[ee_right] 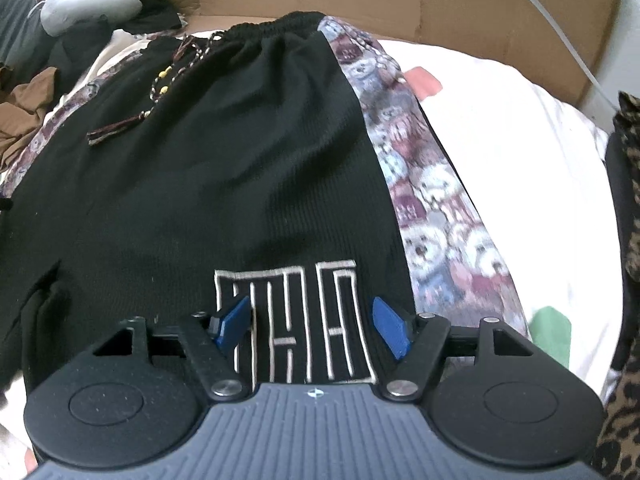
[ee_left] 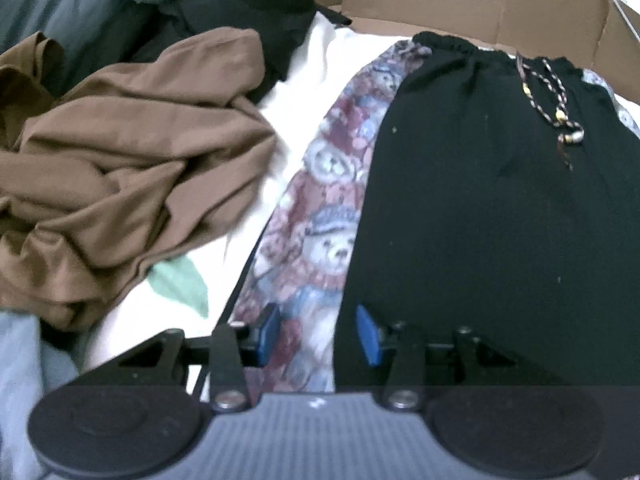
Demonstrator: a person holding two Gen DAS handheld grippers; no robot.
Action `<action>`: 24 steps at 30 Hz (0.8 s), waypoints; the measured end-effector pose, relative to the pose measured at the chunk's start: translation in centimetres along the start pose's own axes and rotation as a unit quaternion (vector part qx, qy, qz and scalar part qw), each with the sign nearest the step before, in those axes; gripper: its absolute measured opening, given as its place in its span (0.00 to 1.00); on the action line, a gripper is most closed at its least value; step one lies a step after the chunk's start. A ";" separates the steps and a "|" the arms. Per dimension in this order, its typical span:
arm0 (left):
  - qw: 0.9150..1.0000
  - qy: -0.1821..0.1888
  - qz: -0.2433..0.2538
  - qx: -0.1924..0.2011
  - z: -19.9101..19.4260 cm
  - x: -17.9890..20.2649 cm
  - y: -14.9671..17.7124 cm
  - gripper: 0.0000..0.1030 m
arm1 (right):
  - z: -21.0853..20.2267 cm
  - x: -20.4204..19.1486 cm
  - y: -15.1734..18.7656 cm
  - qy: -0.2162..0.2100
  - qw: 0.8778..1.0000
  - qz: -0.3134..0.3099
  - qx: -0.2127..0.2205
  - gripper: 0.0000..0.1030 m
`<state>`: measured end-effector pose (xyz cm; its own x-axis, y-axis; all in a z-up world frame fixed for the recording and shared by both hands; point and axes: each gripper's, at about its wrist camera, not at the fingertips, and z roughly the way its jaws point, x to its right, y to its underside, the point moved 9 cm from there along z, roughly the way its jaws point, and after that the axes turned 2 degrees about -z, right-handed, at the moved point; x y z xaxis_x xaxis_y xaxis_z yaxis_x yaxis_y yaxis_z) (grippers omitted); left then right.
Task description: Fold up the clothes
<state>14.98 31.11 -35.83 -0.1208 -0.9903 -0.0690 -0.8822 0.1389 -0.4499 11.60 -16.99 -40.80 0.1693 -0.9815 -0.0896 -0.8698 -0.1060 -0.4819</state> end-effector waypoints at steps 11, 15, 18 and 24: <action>0.999 -0.016 -0.024 -0.022 -1.6 -2.2 3.3 0.46 | -4.0 2.6 4.8 0.050 0.998 0.035 0.002 0.72; 0.998 -0.026 -0.043 -0.025 -2.6 -3.3 4.3 0.45 | -4.8 2.8 6.9 0.056 0.997 0.049 -0.016 0.72; 0.995 -0.029 -0.091 -0.014 -3.6 -4.7 4.8 0.44 | -5.3 2.6 7.7 0.056 0.997 0.054 -0.019 0.71; 0.989 -0.050 -0.138 -0.006 -5.2 -7.1 5.8 0.44 | -6.6 2.5 7.3 0.050 0.995 0.081 -0.010 0.71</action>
<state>8.37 38.90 -33.31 0.1703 -0.9848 -0.0335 -0.8806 -0.1368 -0.4537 2.59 -21.26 -38.81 -0.0198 -0.9968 -0.0779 -0.8915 0.0529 -0.4500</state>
